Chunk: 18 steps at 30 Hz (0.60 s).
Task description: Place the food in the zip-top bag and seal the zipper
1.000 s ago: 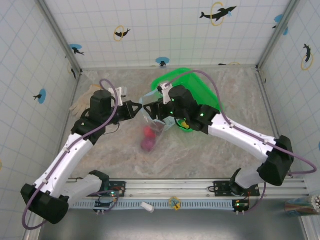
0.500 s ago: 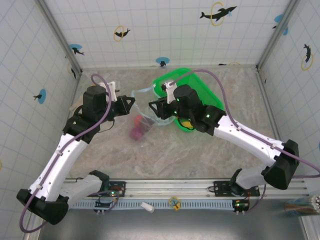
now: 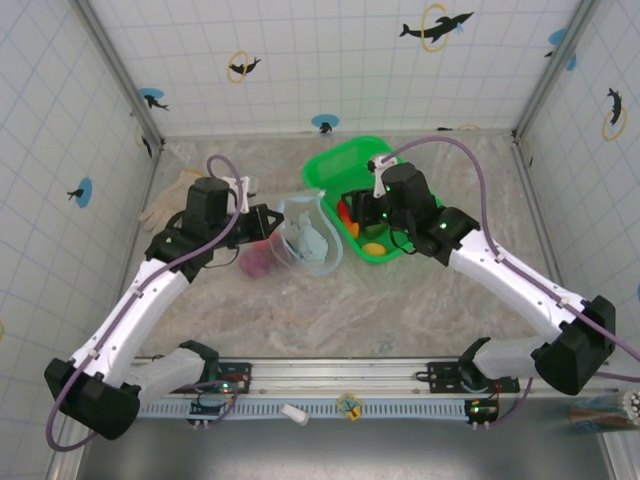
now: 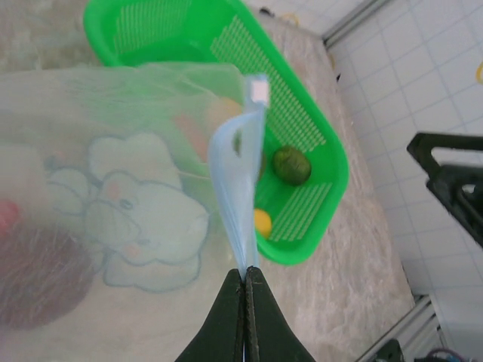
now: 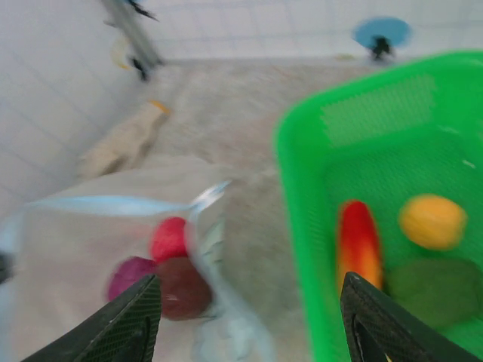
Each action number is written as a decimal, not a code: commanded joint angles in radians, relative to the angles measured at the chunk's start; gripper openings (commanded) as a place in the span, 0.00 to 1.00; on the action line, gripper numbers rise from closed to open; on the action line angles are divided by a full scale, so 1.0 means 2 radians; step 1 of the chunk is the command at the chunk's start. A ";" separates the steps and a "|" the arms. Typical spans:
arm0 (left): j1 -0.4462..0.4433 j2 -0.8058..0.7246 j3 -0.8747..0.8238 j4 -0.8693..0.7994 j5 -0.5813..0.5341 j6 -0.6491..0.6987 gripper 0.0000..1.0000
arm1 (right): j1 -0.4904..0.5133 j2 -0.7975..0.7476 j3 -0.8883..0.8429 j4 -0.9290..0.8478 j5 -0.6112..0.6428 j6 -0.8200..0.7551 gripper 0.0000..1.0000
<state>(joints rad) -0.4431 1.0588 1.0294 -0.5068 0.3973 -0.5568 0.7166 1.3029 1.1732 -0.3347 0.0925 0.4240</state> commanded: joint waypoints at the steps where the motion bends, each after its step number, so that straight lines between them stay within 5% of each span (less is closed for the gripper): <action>1: 0.001 -0.005 -0.008 0.031 0.023 -0.009 0.00 | -0.040 0.017 -0.021 -0.038 -0.024 0.013 0.72; 11: 0.001 -0.004 -0.012 0.051 0.008 -0.010 0.00 | -0.091 0.138 -0.006 -0.057 -0.037 -0.012 0.86; 15: 0.001 -0.008 -0.011 0.046 0.006 -0.006 0.00 | -0.092 0.217 0.050 -0.090 -0.013 -0.027 0.99; 18: 0.001 -0.013 -0.016 0.046 0.006 -0.005 0.00 | -0.093 0.268 0.092 -0.110 -0.016 -0.049 1.00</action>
<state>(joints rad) -0.4431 1.0565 1.0084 -0.4324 0.4141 -0.5755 0.5293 1.7844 1.2716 -0.4984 0.0486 0.3721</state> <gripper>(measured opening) 0.042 0.998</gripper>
